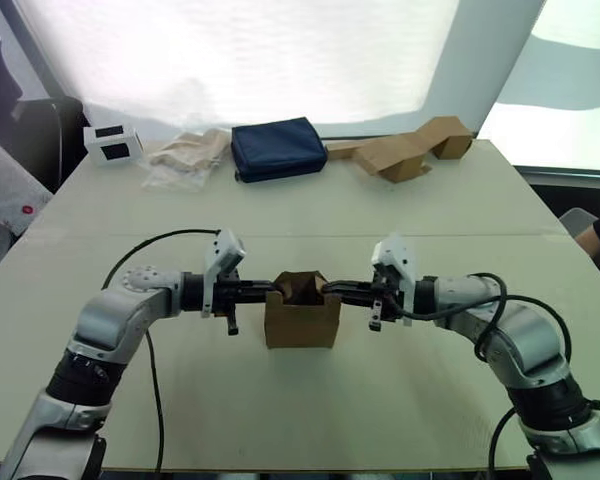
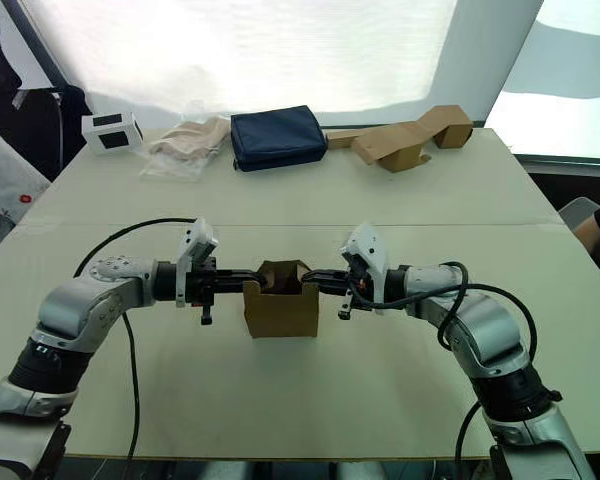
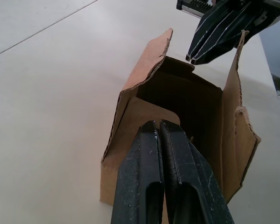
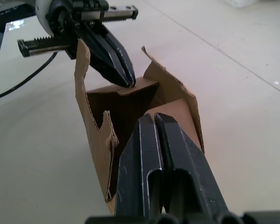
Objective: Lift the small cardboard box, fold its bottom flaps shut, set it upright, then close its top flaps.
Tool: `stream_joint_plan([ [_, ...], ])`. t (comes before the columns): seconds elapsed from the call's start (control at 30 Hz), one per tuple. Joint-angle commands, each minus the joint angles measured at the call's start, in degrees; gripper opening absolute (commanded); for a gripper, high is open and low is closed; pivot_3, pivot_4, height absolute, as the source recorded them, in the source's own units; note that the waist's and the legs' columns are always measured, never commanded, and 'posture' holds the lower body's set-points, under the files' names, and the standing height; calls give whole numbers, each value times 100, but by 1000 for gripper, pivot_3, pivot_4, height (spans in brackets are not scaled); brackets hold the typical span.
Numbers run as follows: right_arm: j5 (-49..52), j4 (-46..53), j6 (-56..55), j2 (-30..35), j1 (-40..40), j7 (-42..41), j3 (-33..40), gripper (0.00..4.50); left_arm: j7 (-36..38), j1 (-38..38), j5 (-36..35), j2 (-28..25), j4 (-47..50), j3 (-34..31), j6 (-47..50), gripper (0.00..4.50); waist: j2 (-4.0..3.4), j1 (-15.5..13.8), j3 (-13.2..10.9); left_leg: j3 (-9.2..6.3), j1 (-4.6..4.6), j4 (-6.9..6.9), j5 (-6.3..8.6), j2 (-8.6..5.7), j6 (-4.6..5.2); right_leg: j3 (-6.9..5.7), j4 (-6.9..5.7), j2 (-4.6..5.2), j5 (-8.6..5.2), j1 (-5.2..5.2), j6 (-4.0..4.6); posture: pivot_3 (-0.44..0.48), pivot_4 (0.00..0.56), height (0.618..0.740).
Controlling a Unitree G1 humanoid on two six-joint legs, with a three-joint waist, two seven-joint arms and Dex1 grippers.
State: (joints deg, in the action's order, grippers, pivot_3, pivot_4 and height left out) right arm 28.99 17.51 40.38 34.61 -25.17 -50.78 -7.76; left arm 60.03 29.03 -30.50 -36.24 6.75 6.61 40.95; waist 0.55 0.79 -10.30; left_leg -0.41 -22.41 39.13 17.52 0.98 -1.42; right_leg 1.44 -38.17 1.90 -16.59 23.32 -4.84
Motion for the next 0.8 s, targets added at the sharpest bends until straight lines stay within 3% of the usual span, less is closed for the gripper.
stream_joint_plan([
  [0.03,-165,-171,-237,-72,-182,-105,-145,0,25,62,132,19,8,57,-178,124,0,-2,0,0,0,0,0,0,0,0,0,0,0,0,0,0,150,740],
  [0.47,-427,-660,-372,-167,-420,-321,-298,0,-29,156,77,195,-160,-88,-92,124,0,-4,0,0,0,0,0,0,0,0,0,1,0,0,0,0,150,740],
  [0.67,1112,-226,833,-129,-710,-22,1190,0,-175,394,-402,21,-671,-1202,-76,124,0,1,-2,0,-4,0,0,2,0,-1,-3,1,0,6,0,0,150,740],
  [0.8,1732,125,1363,43,-765,246,1764,0,-98,360,-136,-51,-975,-1191,-393,124,0,-12,-1,-1,-3,-3,0,2,0,-2,0,6,0,5,0,0,150,740],
])
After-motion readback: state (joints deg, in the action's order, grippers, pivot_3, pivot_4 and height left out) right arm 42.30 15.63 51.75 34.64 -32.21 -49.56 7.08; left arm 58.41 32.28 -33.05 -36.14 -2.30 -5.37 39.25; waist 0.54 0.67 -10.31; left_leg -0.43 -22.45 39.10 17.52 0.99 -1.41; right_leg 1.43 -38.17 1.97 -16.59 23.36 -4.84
